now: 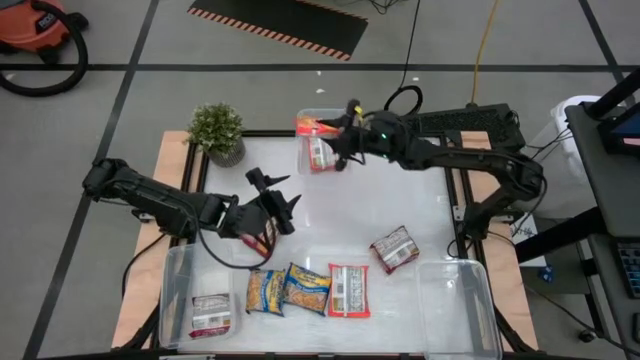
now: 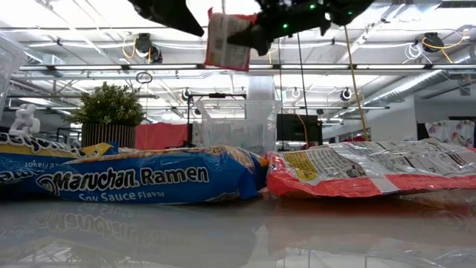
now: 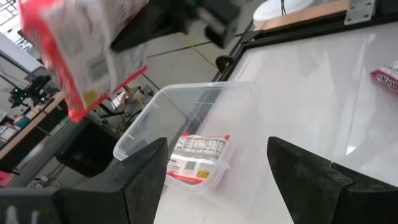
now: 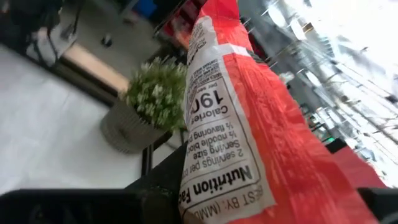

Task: Sort Maruchan noodles
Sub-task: Put the top orange noodle pack into the top transparent bin

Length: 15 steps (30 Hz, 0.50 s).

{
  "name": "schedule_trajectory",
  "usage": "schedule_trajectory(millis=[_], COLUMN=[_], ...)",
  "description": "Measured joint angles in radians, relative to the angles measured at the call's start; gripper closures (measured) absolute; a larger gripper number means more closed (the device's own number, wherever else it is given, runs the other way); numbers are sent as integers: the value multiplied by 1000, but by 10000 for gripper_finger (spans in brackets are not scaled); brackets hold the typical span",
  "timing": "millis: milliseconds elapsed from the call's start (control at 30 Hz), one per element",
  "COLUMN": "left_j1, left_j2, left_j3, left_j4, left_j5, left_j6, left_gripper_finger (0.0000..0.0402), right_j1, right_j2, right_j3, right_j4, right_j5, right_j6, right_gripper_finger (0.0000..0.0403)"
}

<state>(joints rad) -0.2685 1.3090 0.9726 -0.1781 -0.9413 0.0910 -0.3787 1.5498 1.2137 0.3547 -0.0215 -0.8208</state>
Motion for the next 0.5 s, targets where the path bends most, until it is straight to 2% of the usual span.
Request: schedule_trajectory(millis=[200, 367, 500], left_j1=[-1, -1, -1], left_j2=[0, 0, 0], left_j3=[0, 0, 0], left_j4=[-60, -108, -131], left_j5=[2, 2, 2], left_j6=[-27, -72, -96], left_gripper_finger=[121, 121, 121], right_j1=[-73, -122, -127], right_j2=[102, 158, 186], right_j3=[55, 55, 55], right_j4=[-46, -80, -93], right_j5=[-9, -61, -60], right_j6=[-85, -81, -78], right_gripper_finger=[275, 275, 275])
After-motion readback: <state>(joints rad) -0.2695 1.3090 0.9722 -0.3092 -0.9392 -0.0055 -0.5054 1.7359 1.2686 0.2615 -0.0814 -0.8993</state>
